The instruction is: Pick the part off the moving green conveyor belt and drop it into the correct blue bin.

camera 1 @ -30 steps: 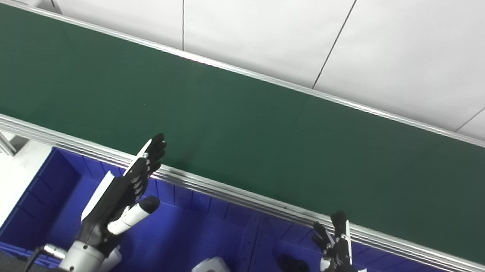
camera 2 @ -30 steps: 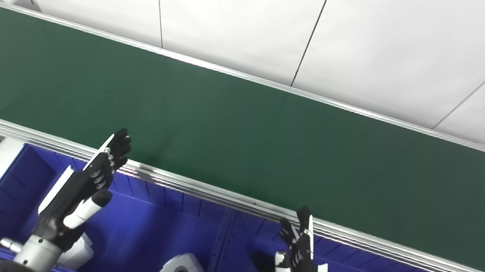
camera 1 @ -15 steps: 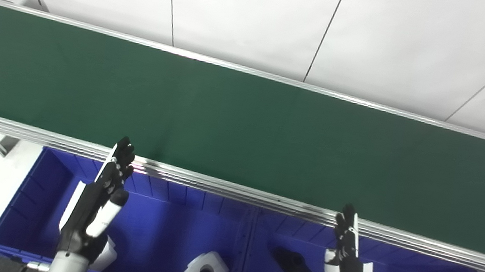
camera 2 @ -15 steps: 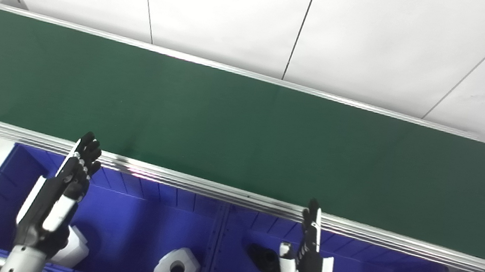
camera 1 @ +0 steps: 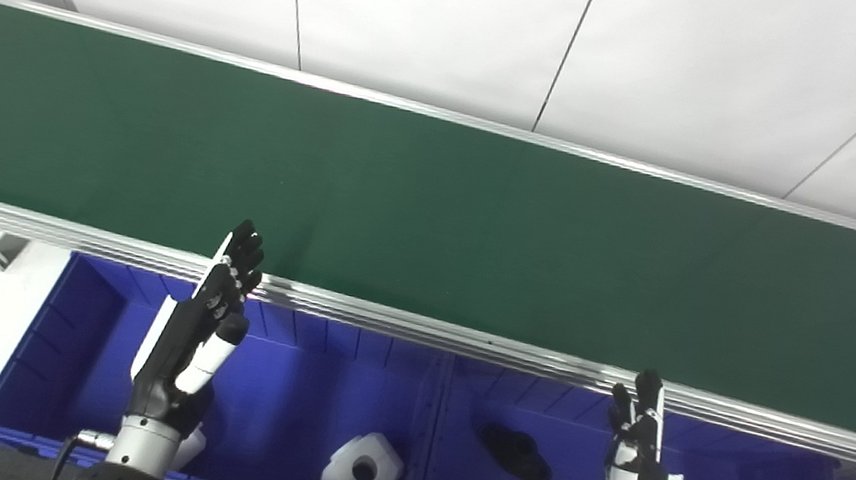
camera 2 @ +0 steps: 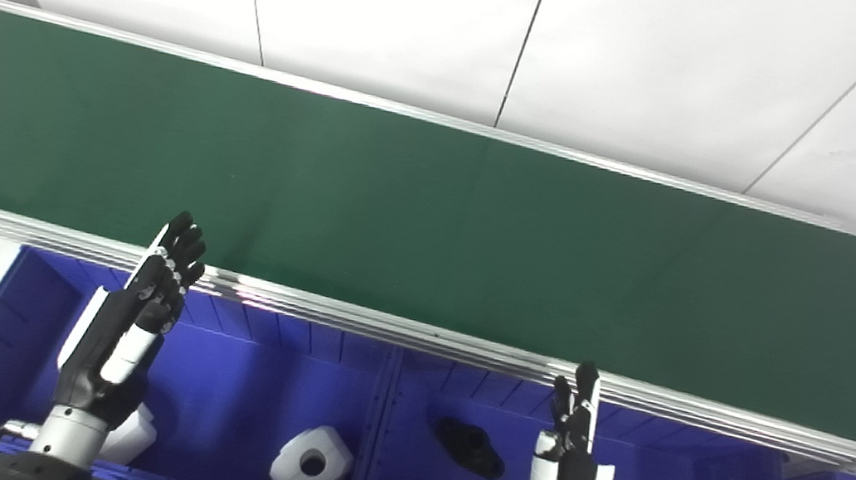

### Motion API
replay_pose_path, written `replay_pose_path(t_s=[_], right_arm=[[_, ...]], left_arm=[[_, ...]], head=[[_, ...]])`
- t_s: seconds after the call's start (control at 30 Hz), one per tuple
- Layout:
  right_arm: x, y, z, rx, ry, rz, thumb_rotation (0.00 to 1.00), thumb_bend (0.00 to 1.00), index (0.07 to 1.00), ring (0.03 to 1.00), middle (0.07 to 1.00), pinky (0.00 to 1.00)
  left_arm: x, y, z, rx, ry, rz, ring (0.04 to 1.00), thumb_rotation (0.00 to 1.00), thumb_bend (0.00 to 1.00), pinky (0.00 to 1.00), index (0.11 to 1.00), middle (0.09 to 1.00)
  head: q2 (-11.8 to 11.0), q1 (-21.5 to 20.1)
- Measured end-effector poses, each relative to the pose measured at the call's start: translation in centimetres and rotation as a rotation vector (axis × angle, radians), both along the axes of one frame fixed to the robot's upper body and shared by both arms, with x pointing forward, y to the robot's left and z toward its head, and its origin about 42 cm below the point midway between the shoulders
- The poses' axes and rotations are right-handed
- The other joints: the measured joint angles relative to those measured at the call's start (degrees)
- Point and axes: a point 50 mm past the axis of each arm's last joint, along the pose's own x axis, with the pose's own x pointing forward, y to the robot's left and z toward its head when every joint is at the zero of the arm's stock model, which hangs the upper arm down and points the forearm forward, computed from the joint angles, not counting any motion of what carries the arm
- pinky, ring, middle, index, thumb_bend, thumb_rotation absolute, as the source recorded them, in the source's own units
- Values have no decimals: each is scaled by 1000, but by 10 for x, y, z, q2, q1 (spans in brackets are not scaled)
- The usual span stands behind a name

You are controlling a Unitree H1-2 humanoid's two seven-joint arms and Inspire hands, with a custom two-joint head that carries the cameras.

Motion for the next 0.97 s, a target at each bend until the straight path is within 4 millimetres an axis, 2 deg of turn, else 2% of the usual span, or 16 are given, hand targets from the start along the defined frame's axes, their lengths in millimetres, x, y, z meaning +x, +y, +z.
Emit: replay_pose_path(t_s=[0.37, 0.63, 0.77, 0.8, 0.83, 0.87, 0.93, 0.97], right_arm=[[-1, 4, 0, 9, -1, 47, 972, 786, 994, 934, 1000, 937], [0, 1, 0, -5, -3, 78, 979, 811, 992, 928, 989, 919], [1, 2, 0, -5, -4, 91, 976, 812, 993, 932, 990, 926], [2, 3, 0, -8, -6, 93, 980, 800, 989, 926, 984, 923], [3, 4, 0, -11, -8, 96, 981, 797, 988, 924, 983, 922], [4, 6, 0, -16, -7, 98, 987, 790, 992, 923, 984, 916], [6, 12, -1, -24, -5, 101, 992, 789, 997, 923, 988, 909], [7, 17, -2, -25, -3, 100, 992, 792, 999, 923, 989, 908]], left_arm=[[1, -2, 2, 7, -6, -7, 1000, 796, 970, 1000, 1000, 1000], [2, -4, 8, 41, -25, 14, 1000, 822, 925, 1000, 1000, 1000], [2, -5, 8, 36, -23, 38, 1000, 820, 927, 1000, 1000, 1000], [2, -5, 8, 33, -23, 41, 1000, 815, 928, 1000, 1000, 1000], [2, -4, 8, 31, -24, 43, 1000, 814, 928, 1000, 1000, 1000], [2, -2, 8, 31, -23, 45, 1000, 810, 928, 1000, 1000, 1000], [1, 3, 8, 37, -23, 44, 1000, 801, 916, 1000, 1000, 1000], [1, 7, 8, 37, -22, 47, 1000, 794, 911, 1000, 1000, 1000]], head=[[8, 2], [11, 10], [10, -9], [7, -40], [7, -40], [4, -69], [4, -69], [0, -99]])
